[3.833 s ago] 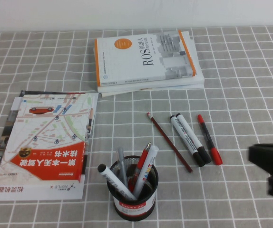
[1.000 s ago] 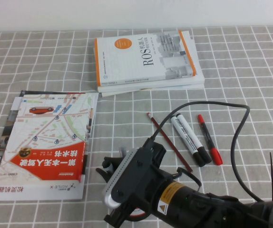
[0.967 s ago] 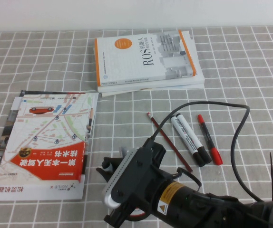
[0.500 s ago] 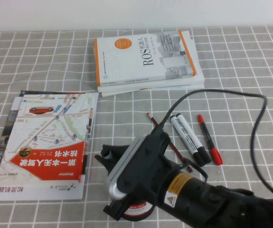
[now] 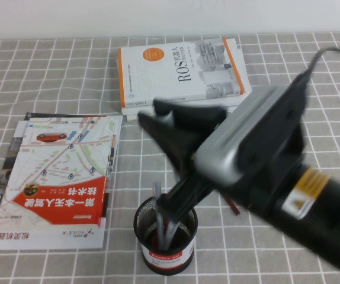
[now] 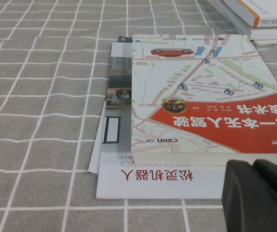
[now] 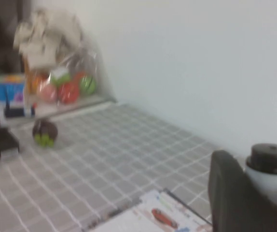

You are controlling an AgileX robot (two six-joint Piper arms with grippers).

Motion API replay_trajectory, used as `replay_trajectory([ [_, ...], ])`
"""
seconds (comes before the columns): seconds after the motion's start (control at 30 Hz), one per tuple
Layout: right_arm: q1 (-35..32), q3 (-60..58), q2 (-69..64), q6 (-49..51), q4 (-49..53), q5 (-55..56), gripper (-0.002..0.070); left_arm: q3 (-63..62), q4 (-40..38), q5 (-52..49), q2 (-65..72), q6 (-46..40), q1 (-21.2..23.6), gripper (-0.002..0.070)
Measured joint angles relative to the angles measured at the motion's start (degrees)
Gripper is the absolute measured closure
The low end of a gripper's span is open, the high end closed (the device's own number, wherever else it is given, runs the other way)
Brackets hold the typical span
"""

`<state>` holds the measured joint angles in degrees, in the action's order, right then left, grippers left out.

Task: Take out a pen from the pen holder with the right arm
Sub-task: 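Take a marker out of the pen holder and lay it on the table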

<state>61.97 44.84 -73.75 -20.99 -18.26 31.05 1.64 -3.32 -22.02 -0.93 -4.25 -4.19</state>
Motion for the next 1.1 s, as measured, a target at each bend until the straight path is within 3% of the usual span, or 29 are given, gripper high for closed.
replay_trajectory([
  [0.17,-3.1,7.2,6.8,-16.2,-20.1,-15.7,0.0587,0.0,0.0,0.0,0.0,0.0,0.0,0.0678],
  [0.27,-7.4,10.5,8.2,-32.7,-40.9,-22.2,0.0587,0.0,0.0,0.0,0.0,0.0,0.0,0.0678],
  [0.37,-11.9,11.5,8.4,-52.1,-61.5,-21.6,0.0587,0.0,0.0,0.0,0.0,0.0,0.0,0.0678],
  [0.43,-13.9,11.8,8.0,-66.8,-74.6,-14.6,0.0587,0.0,0.0,0.0,0.0,0.0,0.0,0.0678],
  [0.53,-14.5,12.3,6.6,-78.7,-80.9,-0.5,0.0587,0.0,0.0,0.0,0.0,0.0,0.0,0.0678],
  [0.67,-14.8,12.4,4.3,-84.5,-81.5,4.7,0.0587,0.0,0.0,0.0,0.0,0.0,0.0,0.0678],
  [1.1,-15.1,12.4,-1.0,-86.1,-81.6,-16.1,0.0587,0.0,0.0,0.0,0.0,0.0,0.0,0.0678],
])
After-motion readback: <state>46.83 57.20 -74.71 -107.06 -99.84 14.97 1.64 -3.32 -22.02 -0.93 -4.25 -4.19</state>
